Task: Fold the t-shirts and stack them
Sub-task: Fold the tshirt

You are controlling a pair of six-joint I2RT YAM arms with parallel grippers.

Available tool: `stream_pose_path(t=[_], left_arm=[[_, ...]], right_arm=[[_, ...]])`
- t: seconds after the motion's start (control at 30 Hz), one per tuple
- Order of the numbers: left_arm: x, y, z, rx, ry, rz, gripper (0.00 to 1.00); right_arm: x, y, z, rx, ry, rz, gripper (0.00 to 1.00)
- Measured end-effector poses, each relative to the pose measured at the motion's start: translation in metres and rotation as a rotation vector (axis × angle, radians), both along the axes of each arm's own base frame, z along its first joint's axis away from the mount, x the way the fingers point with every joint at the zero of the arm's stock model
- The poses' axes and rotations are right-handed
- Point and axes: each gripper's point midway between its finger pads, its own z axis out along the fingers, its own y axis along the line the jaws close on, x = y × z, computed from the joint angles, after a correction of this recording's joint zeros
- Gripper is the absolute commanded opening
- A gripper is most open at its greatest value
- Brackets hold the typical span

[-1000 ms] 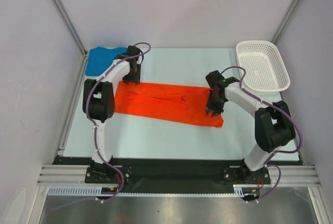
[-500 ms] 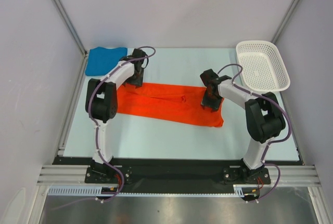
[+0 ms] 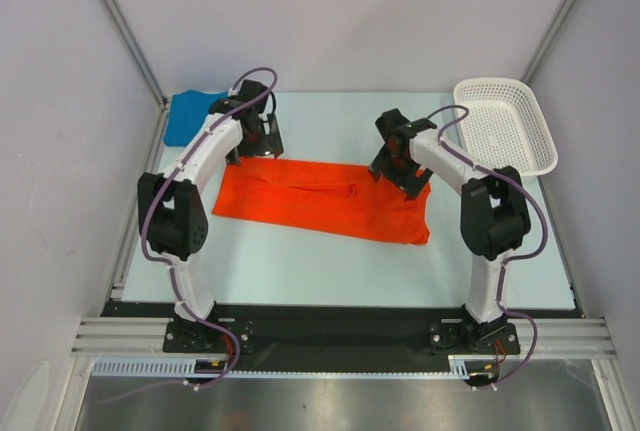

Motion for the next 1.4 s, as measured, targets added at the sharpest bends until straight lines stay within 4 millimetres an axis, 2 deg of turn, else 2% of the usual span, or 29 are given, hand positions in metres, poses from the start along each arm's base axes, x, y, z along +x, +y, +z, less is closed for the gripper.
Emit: stream_pose_path(t=[0.1, 0.23, 0.33, 0.5, 0.7, 0.83, 0.9, 1.0, 1.13, 1.2, 1.3, 1.4], left_arm=[[-0.022, -0.014, -0.023, -0.092, 0.076, 0.069, 1.0], [-0.043, -0.028, -0.047, -0.173, 0.183, 0.154, 1.0], [-0.043, -0.034, -0.053, -0.216, 0.198, 0.215, 1.0], [-0.039, -0.033, -0.066, -0.247, 0.22, 0.321, 0.99], [-0.021, -0.016, -0.095, -0.146, 0.248, 0.338, 0.99], [-0.025, -0.007, -0.099, -0.094, 0.24, 0.275, 1.0], [-0.03, -0.006, -0.095, -0.093, 0.222, 0.234, 1.0], [-0.042, -0.006, -0.075, -0.104, 0.177, 0.167, 1.0], [-0.052, -0.01, -0.018, -0.165, 0.026, 0.077, 1.0], [-0.059, -0.009, 0.012, -0.191, -0.071, 0.037, 1.0], [-0.072, -0.005, 0.047, -0.203, -0.177, -0.012, 0.98], [-0.08, -0.001, 0.063, -0.196, -0.231, -0.06, 0.97]], right_arm=[[0.005, 0.007, -0.004, -0.003, 0.016, -0.06, 1.0], [0.001, 0.013, -0.012, 0.012, 0.025, -0.126, 1.0], [-0.002, 0.014, -0.018, 0.012, 0.032, -0.148, 1.0], [-0.001, 0.011, -0.028, 0.003, 0.032, -0.174, 1.0], [-0.012, 0.003, -0.047, -0.023, 0.061, -0.197, 1.0], [-0.011, 0.002, -0.059, -0.03, 0.07, -0.205, 1.0], [-0.009, 0.0, -0.061, -0.036, 0.072, -0.204, 1.0], [-0.006, -0.001, -0.062, -0.046, 0.075, -0.181, 1.0], [0.009, -0.002, -0.062, -0.065, 0.067, -0.098, 1.0], [0.025, -0.001, -0.061, -0.078, 0.054, -0.029, 1.0], [0.054, 0.002, -0.061, -0.094, 0.035, 0.085, 1.0], [0.088, 0.007, -0.06, -0.111, 0.007, 0.187, 1.0]])
